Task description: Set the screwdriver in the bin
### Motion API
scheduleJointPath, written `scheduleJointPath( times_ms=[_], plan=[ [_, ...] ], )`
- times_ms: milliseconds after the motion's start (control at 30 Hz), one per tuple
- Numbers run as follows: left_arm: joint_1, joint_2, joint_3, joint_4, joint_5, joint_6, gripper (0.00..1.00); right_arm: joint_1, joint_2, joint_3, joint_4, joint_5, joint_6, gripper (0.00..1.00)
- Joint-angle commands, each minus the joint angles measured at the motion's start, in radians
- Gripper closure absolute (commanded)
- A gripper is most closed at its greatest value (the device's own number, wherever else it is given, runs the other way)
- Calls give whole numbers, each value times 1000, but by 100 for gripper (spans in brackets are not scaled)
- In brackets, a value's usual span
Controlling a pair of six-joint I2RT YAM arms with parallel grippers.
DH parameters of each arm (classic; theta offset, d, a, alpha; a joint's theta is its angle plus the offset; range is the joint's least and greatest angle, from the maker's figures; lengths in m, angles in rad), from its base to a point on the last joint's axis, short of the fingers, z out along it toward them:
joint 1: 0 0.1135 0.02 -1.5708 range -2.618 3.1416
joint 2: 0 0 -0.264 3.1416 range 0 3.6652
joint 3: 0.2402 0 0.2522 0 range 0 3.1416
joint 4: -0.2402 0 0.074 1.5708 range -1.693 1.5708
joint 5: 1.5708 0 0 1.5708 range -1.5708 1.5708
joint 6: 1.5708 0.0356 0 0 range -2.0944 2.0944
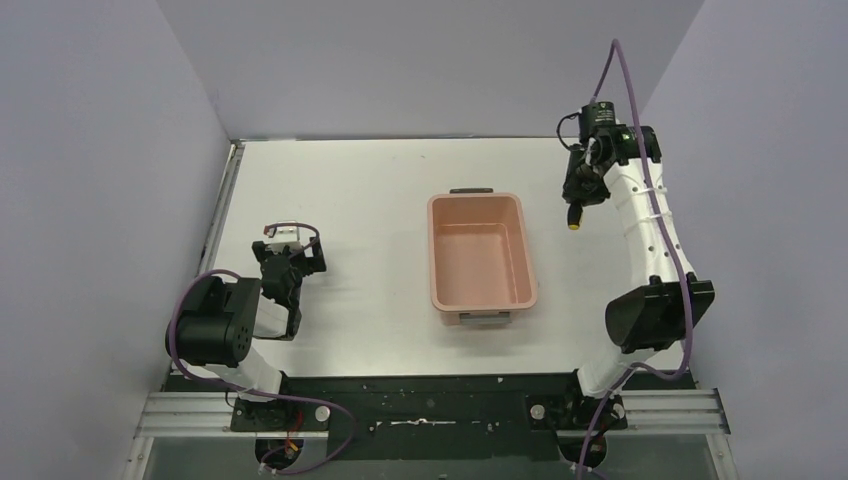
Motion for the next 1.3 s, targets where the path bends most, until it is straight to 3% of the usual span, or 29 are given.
scheduleJointPath(
  times_ms=[0,167,367,800,1100,1167,1267],
  plan=[
    [3,-5,9,32,-1,6,3,162,-41,31,13,-24,121,100],
    [3,-5,9,32,-2,7,3,429,-63,-10,193,-81,231,100],
    [4,-4,9,31,-1,8,3,549,-74,-117,283,-18,284,100],
    [3,-5,9,33,-1,7,3,563,-63,-680,623,-8,336,100],
    [3,-5,9,33,-1,7,3,527,51,-803,728,-15,315,100],
    [3,-4,9,32,-1,6,3,528,44,-811,733,-4,322,94],
    [3,-5,9,32,-1,7,3,529,30,-805,721,8,328,76]
  ],
)
